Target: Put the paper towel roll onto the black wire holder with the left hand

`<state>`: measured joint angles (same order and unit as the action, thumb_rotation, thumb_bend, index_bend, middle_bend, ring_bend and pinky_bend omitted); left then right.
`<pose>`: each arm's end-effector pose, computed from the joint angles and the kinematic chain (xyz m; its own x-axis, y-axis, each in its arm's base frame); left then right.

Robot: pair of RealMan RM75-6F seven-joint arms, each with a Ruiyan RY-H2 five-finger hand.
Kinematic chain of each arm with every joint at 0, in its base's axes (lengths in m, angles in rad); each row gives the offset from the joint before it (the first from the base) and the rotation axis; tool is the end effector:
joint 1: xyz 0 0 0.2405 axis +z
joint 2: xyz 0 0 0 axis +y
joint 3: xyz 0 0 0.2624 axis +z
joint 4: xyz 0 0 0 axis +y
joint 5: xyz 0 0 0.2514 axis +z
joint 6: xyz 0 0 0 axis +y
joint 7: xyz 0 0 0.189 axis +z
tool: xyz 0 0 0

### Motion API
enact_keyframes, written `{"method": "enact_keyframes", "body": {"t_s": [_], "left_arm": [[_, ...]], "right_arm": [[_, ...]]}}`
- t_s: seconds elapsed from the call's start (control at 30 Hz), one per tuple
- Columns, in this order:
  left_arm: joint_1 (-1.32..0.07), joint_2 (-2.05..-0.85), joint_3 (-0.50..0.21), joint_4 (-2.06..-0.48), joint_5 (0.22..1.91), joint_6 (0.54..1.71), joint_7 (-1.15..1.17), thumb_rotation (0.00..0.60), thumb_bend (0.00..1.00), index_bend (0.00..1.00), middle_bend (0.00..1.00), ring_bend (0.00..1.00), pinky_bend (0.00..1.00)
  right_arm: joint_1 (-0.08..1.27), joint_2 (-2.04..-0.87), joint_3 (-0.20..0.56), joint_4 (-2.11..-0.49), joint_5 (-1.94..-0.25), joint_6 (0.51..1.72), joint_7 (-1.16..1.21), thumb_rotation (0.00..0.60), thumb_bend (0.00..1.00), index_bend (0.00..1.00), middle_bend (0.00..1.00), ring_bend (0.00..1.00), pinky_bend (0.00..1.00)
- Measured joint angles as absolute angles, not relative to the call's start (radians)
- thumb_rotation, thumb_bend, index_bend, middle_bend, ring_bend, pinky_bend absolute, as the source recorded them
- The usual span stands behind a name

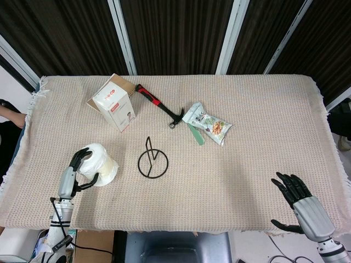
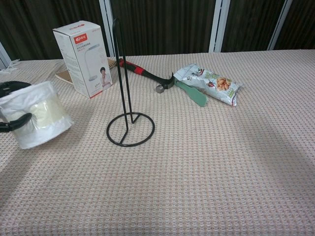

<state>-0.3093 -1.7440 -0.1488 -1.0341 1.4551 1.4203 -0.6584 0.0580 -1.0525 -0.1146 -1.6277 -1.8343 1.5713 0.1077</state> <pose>-0.2989 0.3239 -0.0289 -0.3183 -0.0034 0.9480 0.9401 -0.1302 0.3151 -0.2959 -0.1703 0.1068 0.3523 -0.1199 0.9282 -0.9061 -0.2918 0.3063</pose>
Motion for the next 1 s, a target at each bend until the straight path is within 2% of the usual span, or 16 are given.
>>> {"method": "enact_keyframes", "body": {"t_s": [0.2, 0.4, 0.67, 1.0], "left_arm": [[-0.307, -1.716, -0.194, -1.093, 1.497, 1.562, -0.641, 0.600, 0.93, 0.65, 0.82, 0.82, 1.00], [-0.315, -1.650, -0.261, -1.271, 1.530, 1.661, -0.628, 0.600, 0.94, 0.65, 0.82, 0.82, 1.00], [-0.362, -1.552, -0.327, -1.617, 1.567, 1.664, -0.471, 0.600, 0.93, 0.65, 0.82, 0.82, 1.00], [-0.472, -1.591, -0.354, -1.709, 1.642, 1.626, -0.161, 0.600, 0.93, 0.64, 0.82, 0.82, 1.00]], "right_arm": [[0.056, -1.047, -0.116, -1.627, -1.840, 1.580, 0.118, 0.600, 0.10, 0.00, 0.00, 0.00, 0.00], [0.057, -1.045, -0.121, -1.626, -1.848, 1.576, 0.121, 0.600, 0.10, 0.00, 0.00, 0.00, 0.00], [0.057, -1.041, -0.121, -1.626, -1.849, 1.579, 0.127, 0.600, 0.10, 0.00, 0.00, 0.00, 0.00], [0.054, -1.026, -0.116, -1.624, -1.844, 1.599, 0.162, 0.600, 0.10, 0.00, 0.00, 0.00, 0.00]]}}
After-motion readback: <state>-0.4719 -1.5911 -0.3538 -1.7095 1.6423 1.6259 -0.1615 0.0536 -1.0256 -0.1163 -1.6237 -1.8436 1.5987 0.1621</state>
